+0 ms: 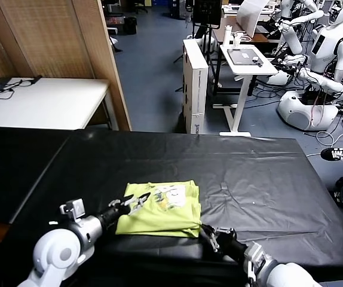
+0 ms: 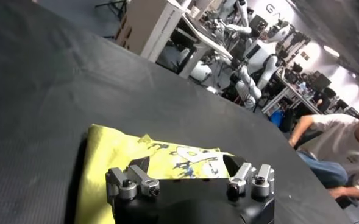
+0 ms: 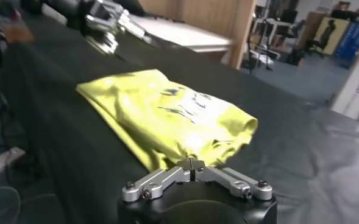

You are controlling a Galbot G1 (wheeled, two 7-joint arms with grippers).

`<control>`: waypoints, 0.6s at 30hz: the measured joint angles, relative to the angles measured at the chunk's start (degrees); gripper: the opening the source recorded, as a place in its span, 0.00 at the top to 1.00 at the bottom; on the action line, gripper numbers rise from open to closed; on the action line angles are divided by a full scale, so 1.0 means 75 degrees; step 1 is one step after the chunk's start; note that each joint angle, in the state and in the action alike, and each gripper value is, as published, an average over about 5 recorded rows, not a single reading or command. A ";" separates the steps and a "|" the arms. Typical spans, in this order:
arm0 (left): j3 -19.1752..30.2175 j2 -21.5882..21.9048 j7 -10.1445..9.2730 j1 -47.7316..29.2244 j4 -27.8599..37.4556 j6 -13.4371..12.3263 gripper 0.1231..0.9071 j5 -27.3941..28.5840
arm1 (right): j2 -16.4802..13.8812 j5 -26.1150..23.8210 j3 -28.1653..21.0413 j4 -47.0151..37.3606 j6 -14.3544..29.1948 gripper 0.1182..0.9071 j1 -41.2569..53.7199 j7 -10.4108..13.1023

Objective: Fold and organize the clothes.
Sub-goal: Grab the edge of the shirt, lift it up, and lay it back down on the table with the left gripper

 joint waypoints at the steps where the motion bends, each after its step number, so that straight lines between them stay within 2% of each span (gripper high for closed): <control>1: -0.0024 -0.0019 0.0062 0.0027 0.0052 -0.0091 0.00 0.0145 | -0.0009 0.0068 0.0067 0.0034 0.0031 0.37 -0.0052 -0.0001; 4: -0.0098 -0.0103 0.0192 0.0122 0.0217 -0.0584 0.00 0.0491 | 0.0008 0.0251 0.0294 0.0132 0.0090 0.15 -0.0210 0.0004; 7: -0.0183 -0.0224 0.0225 0.0239 0.0364 -0.1218 0.00 0.0667 | 0.0093 0.0376 0.0540 0.0211 0.0103 0.03 -0.0355 0.0030; 11: -0.0337 -0.0435 0.0192 0.0378 0.0420 -0.1926 0.00 0.0739 | 0.0273 0.0420 0.0805 0.0290 0.0108 0.00 -0.0507 0.0058; 14: -0.0424 -0.0608 0.0032 0.0483 0.0391 -0.2430 0.00 0.0888 | 0.0409 0.0420 0.0911 0.0320 0.0113 0.00 -0.0567 0.0085; 18: -0.0425 -0.0875 -0.0154 0.0707 0.0304 -0.3274 0.00 0.1360 | 0.0562 0.0462 0.0998 0.0336 0.0116 0.00 -0.0552 0.0148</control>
